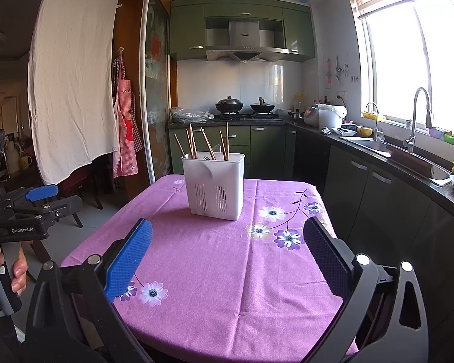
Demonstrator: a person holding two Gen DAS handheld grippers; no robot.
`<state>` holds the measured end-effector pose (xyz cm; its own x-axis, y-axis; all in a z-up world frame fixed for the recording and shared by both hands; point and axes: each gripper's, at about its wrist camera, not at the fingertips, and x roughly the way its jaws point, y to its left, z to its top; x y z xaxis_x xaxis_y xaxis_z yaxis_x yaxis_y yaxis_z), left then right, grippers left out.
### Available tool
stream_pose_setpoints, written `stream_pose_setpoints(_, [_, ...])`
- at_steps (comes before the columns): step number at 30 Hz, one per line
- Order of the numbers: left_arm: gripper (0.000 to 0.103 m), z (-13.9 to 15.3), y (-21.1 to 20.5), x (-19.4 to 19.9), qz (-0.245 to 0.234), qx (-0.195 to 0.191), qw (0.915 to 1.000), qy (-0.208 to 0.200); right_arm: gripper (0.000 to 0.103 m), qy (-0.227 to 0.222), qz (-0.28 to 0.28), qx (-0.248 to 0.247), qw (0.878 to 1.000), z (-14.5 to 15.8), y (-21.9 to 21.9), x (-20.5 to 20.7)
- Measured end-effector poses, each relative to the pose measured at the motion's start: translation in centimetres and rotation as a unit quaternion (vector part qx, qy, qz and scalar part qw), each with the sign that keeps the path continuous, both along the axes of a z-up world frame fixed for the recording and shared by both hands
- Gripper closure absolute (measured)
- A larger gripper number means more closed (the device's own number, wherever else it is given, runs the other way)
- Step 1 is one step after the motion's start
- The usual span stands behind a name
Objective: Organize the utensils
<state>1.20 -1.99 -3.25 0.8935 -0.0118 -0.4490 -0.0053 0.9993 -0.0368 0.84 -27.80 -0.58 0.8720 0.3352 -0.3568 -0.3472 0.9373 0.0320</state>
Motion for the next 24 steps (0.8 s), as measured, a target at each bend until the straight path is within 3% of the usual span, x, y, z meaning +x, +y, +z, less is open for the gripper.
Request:
stream_pose_setpoints(20, [0.007,0.15,0.03,-0.24,0.002,0.013,0.9999,-0.005,0.004,0.005,0.000,-0.003,1.000,-0.50,0.04,0.45])
stream_pose_setpoints(24, [0.007,0.33,0.06,-0.67,-0.003,0.014,0.9996,-0.026,0.004,0.007,0.001,-0.004,1.000,-0.65,0.10,0.59])
